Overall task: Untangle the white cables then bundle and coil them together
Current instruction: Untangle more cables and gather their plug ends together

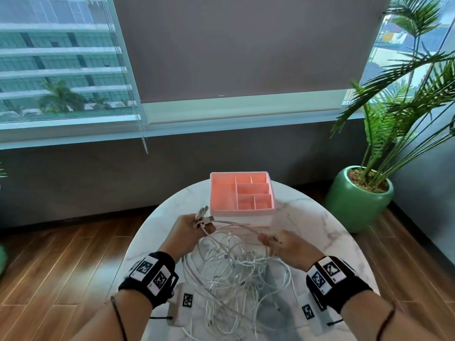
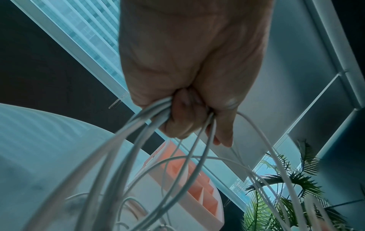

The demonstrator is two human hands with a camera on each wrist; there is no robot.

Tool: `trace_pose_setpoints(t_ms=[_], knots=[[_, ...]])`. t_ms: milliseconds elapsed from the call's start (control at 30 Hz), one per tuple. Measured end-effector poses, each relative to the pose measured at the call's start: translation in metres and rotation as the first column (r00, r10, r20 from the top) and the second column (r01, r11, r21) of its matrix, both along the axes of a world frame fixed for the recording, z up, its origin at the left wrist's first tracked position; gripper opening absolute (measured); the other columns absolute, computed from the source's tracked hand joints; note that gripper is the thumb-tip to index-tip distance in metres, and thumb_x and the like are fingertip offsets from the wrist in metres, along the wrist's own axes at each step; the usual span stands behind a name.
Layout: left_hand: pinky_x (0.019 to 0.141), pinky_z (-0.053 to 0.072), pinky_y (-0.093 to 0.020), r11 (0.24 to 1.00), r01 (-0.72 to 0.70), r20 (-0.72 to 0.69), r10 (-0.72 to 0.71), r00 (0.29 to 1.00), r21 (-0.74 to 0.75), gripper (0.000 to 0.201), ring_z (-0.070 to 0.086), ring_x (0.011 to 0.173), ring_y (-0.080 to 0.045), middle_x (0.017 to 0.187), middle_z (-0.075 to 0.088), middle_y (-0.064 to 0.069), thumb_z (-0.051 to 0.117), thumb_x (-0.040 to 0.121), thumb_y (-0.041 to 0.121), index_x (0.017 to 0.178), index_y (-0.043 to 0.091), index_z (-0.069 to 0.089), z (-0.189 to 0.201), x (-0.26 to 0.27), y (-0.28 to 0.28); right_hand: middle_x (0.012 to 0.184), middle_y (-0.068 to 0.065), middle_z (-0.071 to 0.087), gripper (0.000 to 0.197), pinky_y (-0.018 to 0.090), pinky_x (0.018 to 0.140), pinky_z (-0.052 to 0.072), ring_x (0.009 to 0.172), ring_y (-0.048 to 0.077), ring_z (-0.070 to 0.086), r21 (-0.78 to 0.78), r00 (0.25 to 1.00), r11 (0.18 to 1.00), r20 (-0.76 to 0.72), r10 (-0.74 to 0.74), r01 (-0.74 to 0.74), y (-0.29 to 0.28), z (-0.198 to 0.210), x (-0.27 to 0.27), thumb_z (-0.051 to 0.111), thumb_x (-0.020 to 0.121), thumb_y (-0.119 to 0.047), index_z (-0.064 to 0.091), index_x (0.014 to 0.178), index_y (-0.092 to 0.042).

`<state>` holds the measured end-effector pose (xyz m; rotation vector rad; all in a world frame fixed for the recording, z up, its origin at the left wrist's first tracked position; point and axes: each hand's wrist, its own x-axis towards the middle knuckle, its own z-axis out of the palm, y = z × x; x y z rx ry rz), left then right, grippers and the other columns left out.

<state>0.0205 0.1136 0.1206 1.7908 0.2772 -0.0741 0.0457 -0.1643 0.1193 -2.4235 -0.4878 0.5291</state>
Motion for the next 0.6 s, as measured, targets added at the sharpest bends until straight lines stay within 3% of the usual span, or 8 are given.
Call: trace_pose_setpoints(t_ms=[67, 100, 167, 233, 333, 433, 533, 600], knots=[[0.038, 0.023, -0.019, 1.0, -0.008, 0.012, 0.008, 1.0, 0.007, 0.018, 0.026, 0.037, -0.005, 0.051, 0.039, 0.007, 0.077, 0.086, 0.01, 0.084, -0.002, 0.063, 0.002, 0.0, 0.0, 0.064, 0.001, 0.066, 0.061, 0.026, 0.06, 0.054, 0.052, 0.01, 0.064, 0.04, 0.996, 0.999, -0.087, -0.023, 0.027, -0.002, -0.001, -0.003, 0.031, 0.092, -0.075, 0.055, 0.131, -0.036], [0.038, 0.024, -0.018, 1.0, -0.016, 0.016, 0.015, 1.0, 0.006, 0.018, 0.027, 0.036, -0.004, 0.049, 0.041, 0.009, 0.077, 0.086, 0.009, 0.085, -0.004, 0.065, 0.003, 0.0, 0.0, 0.062, 0.002, 0.064, 0.066, 0.025, 0.056, 0.052, 0.049, 0.01, 0.06, 0.013, 0.994, 0.999, -0.098, -0.046, 0.047, -0.004, -0.001, -0.001, 0.03, 0.091, -0.077, 0.053, 0.135, -0.034], [0.037, 0.025, -0.018, 1.0, -0.021, 0.017, 0.021, 1.0, 0.008, 0.019, 0.028, 0.036, -0.004, 0.051, 0.044, 0.008, 0.078, 0.085, 0.009, 0.095, -0.005, 0.07, 0.002, -0.001, 0.002, 0.062, 0.004, 0.055, 0.075, 0.025, 0.057, 0.046, 0.051, 0.012, 0.052, -0.031, 0.991, 0.995, -0.091, -0.095, 0.093, -0.008, 0.001, 0.004, 0.027, 0.088, -0.079, 0.062, 0.121, -0.022], [0.037, 0.026, -0.018, 1.0, -0.009, 0.004, 0.009, 1.0, 0.026, 0.023, 0.029, 0.036, -0.005, 0.052, 0.047, 0.007, 0.082, 0.081, 0.01, 0.1, 0.001, 0.071, 0.003, -0.003, 0.004, 0.063, 0.004, 0.047, 0.077, 0.026, 0.057, 0.039, 0.053, 0.013, 0.044, 0.122, 0.978, 0.971, -0.076, -0.196, 0.205, -0.008, 0.007, 0.009, 0.03, 0.09, -0.077, 0.065, 0.108, -0.01], [0.038, 0.029, -0.02, 0.999, 0.018, -0.014, -0.018, 1.0, 0.042, 0.032, 0.032, 0.038, -0.007, 0.054, 0.049, 0.007, 0.085, 0.077, 0.01, 0.106, 0.008, 0.07, 0.003, -0.005, 0.009, 0.057, -0.005, 0.049, 0.025, 0.017, 0.045, 0.032, 0.045, 0.005, 0.038, 0.51, 0.921, 0.778, -0.079, -0.382, 0.366, -0.01, 0.02, 0.018, 0.048, 0.103, -0.035, 0.064, 0.102, -0.017], [0.04, 0.033, -0.023, 0.996, 0.039, -0.001, -0.039, 0.999, 0.076, 0.039, 0.035, 0.043, -0.01, 0.061, 0.051, 0.003, 0.084, 0.078, 0.01, 0.113, 0.017, 0.069, 0.007, -0.006, 0.011, 0.056, -0.008, 0.056, 0.011, 0.017, 0.048, 0.037, 0.049, 0.003, 0.044, 0.57, 0.9, 0.755, 0.062, -0.432, 0.323, -0.013, 0.033, 0.024, 0.061, 0.095, -0.01, 0.063, 0.092, -0.02], [0.043, 0.037, -0.024, 0.996, 0.052, 0.028, -0.054, 0.998, 0.068, 0.04, 0.038, 0.044, -0.009, 0.059, 0.051, 0.007, 0.083, 0.08, 0.011, 0.115, 0.021, 0.068, 0.013, -0.006, 0.011, 0.064, 0.0, 0.063, 0.012, 0.022, 0.056, 0.043, 0.057, 0.008, 0.05, 0.571, 0.909, 0.788, 0.164, -0.382, 0.228, -0.009, 0.045, 0.023, 0.07, 0.089, -0.006, 0.067, 0.085, -0.017], [0.044, 0.038, -0.024, 0.997, 0.053, 0.055, -0.056, 0.997, 0.053, 0.037, 0.039, 0.044, -0.008, 0.056, 0.051, 0.01, 0.079, 0.083, 0.008, 0.116, 0.019, 0.068, 0.017, -0.005, 0.011, 0.055, -0.011, 0.055, 0.009, 0.019, 0.051, 0.039, 0.052, 0.006, 0.043, 0.629, 0.888, 0.748, 0.195, -0.415, 0.212, -0.009, 0.057, 0.026, 0.073, 0.087, -0.009, 0.071, 0.086, -0.017]])
